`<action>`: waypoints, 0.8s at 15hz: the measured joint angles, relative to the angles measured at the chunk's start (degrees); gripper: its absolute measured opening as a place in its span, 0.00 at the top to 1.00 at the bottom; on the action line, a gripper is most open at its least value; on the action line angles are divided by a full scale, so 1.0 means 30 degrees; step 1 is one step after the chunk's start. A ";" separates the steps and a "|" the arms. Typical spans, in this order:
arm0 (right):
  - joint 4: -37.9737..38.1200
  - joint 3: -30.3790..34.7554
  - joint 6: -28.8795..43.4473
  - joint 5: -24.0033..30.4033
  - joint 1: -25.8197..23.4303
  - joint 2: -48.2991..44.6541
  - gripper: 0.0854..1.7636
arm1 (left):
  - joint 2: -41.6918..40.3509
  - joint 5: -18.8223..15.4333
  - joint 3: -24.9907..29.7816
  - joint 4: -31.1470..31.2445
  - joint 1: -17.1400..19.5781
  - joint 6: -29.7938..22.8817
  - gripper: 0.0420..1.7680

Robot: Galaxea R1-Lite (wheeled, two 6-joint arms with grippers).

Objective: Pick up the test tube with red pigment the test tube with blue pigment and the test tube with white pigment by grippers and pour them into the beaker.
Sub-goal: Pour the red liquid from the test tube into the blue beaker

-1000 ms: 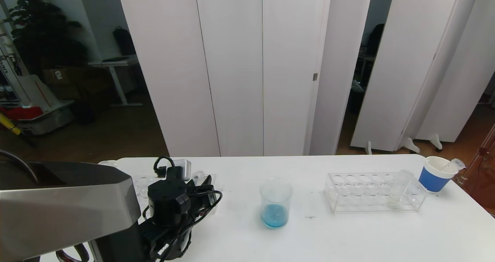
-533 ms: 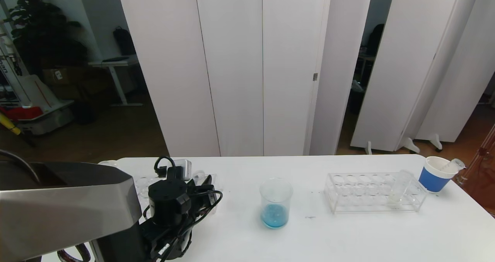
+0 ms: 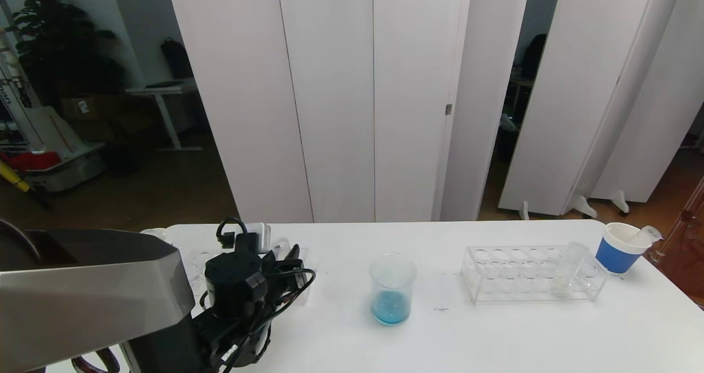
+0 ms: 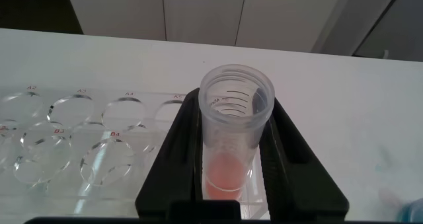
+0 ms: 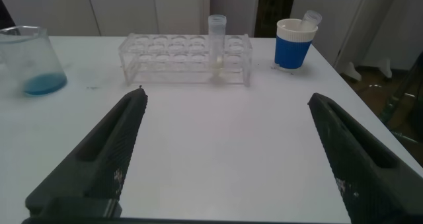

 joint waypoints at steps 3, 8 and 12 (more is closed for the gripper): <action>0.0000 0.0000 -0.0008 0.0000 0.0000 0.0000 0.01 | -0.0496 0.0073 0.0008 0.0024 -0.0130 0.0211 0.69; -0.0008 0.0000 -0.0008 0.0004 -0.0004 0.0000 0.01 | -0.1654 -0.0020 0.0028 0.0045 -0.0195 0.1085 0.69; -0.0008 0.0000 -0.0008 -0.0008 0.0008 0.0000 0.01 | -0.2658 -0.0085 0.0008 0.0053 -0.0268 0.2150 0.69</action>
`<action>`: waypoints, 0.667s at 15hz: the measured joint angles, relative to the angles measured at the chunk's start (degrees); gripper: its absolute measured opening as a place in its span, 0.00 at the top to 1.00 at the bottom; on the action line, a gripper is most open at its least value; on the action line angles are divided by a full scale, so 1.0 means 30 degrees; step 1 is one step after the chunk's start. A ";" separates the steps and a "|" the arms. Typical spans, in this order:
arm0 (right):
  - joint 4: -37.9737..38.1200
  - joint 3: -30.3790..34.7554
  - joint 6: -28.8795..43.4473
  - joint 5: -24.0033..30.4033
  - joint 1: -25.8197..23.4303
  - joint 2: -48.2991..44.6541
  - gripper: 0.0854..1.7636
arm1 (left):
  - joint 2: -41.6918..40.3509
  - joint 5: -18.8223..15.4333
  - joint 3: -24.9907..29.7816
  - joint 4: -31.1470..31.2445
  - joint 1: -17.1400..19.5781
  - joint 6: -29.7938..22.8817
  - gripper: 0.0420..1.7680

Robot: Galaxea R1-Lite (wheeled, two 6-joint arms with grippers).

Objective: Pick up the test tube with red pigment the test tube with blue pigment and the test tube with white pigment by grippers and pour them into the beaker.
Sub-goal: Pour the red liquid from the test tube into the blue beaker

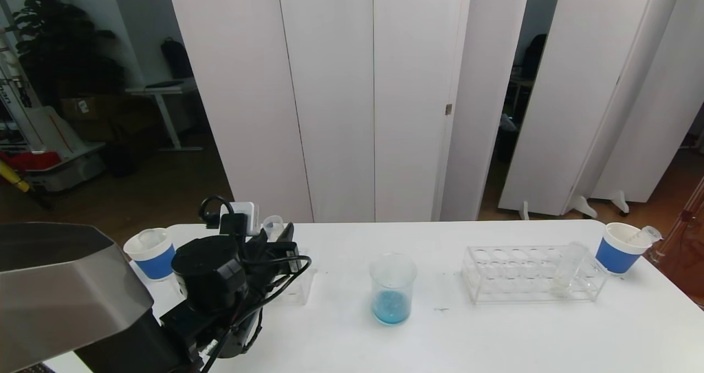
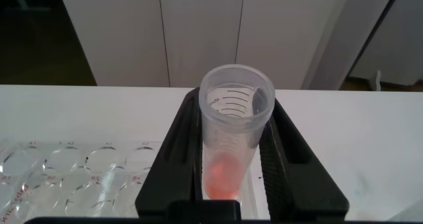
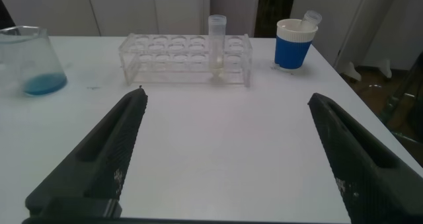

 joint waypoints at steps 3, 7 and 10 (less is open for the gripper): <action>0.0000 0.0000 0.0008 0.0008 -0.0008 0.0000 0.01 | -0.1048 -0.0110 -0.0065 -0.0008 -0.0191 0.0959 0.69; 0.0000 0.0000 0.0008 0.0008 -0.0008 0.0000 0.01 | -0.2462 -0.0293 -0.0110 0.0093 -0.0321 0.2251 0.69; 0.0000 0.0000 0.0008 0.0008 -0.0008 0.0000 0.01 | -0.3564 -0.0723 -0.0345 0.1239 -0.0642 0.3828 0.69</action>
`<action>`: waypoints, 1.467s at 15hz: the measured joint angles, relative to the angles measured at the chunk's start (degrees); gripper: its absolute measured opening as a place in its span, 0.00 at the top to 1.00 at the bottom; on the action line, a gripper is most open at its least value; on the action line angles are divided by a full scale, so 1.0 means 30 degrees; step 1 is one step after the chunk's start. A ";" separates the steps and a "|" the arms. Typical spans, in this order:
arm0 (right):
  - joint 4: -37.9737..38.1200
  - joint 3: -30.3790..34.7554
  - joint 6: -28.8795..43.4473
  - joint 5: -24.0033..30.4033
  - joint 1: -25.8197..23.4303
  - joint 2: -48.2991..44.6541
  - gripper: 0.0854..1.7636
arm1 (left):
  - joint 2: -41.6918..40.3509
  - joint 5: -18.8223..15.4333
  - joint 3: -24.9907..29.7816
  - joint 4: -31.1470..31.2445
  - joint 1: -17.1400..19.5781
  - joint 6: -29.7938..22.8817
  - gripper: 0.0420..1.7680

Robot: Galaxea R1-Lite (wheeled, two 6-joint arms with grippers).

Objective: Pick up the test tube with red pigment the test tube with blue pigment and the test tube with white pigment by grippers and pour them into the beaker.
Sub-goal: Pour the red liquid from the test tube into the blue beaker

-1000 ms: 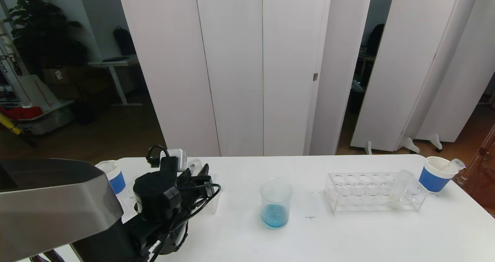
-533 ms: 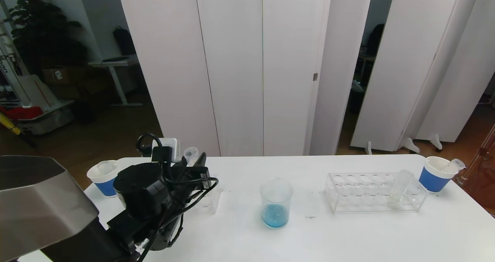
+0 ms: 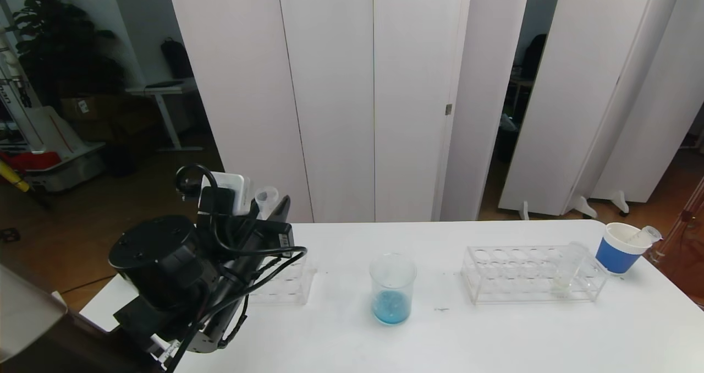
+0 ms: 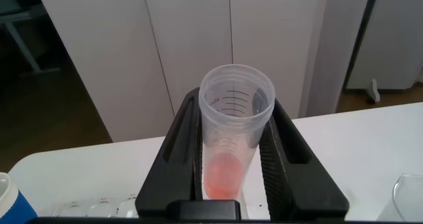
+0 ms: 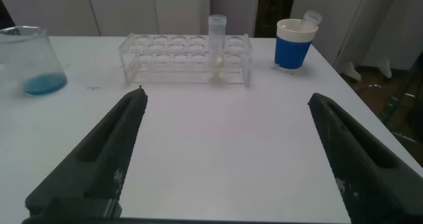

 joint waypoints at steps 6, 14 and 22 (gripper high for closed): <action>0.0000 0.0000 0.0000 0.0000 0.0000 0.0000 0.01 | -0.3015 -0.0691 -0.1711 0.5839 -0.0618 0.0179 0.69; 0.0000 0.0000 -0.0008 0.0004 -0.0004 0.0000 0.01 | -0.5136 -0.4888 -0.3946 0.9427 -0.1349 -0.0914 0.69; 0.0008 0.0000 0.0000 0.0004 0.0008 0.0000 0.01 | -0.3840 -0.7379 -0.5136 0.9431 -0.1304 -0.1479 0.69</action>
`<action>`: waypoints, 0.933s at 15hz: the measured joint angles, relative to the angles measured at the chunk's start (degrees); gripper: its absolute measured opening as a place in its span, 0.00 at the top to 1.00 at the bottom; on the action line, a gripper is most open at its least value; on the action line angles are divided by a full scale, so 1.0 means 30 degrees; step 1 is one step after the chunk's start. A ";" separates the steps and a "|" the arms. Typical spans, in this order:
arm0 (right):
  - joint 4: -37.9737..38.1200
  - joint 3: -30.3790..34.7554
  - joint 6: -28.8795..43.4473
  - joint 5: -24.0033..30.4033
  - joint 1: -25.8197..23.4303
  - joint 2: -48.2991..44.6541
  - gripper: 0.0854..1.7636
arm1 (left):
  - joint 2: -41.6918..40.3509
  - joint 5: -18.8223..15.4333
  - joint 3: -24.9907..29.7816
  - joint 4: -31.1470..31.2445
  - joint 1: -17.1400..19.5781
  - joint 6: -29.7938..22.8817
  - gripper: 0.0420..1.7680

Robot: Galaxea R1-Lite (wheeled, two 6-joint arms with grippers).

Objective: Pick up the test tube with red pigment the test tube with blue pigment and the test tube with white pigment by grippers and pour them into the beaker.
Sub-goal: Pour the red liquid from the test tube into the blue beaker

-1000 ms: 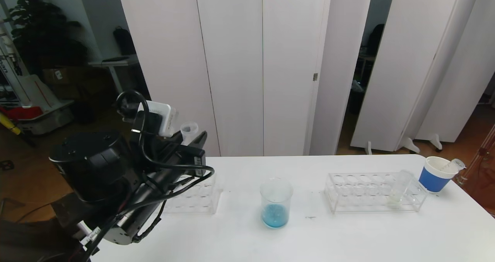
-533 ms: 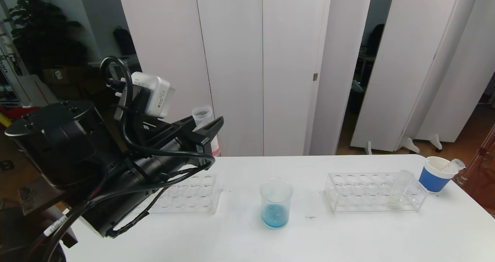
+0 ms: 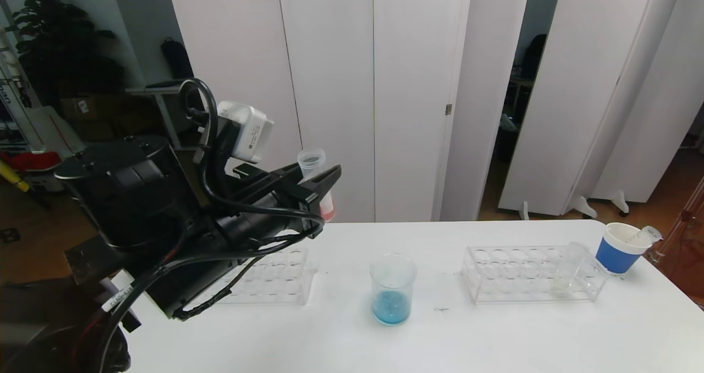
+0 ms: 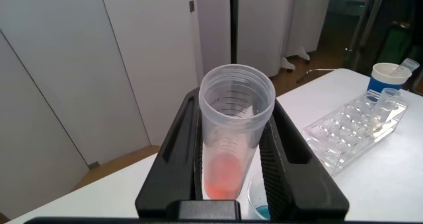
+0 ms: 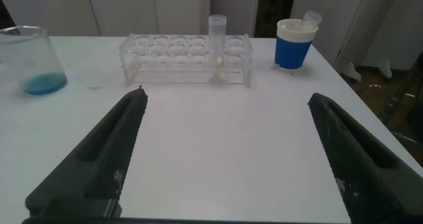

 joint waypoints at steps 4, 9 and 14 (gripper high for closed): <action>-0.0008 0.0000 0.0000 0.0000 -0.0008 0.0000 0.01 | 0.1369 -0.1825 -0.0654 -0.0187 -0.0045 0.0284 0.69; 0.0000 0.0000 -0.0008 -0.0004 -0.0008 0.0000 0.01 | 0.3470 -0.4803 -0.0922 -0.2950 0.0130 0.0813 0.69; -0.0008 0.0000 0.0000 0.0000 -0.0008 0.0000 0.01 | 0.5254 -0.7026 -0.1300 -0.4523 0.1101 0.3840 0.69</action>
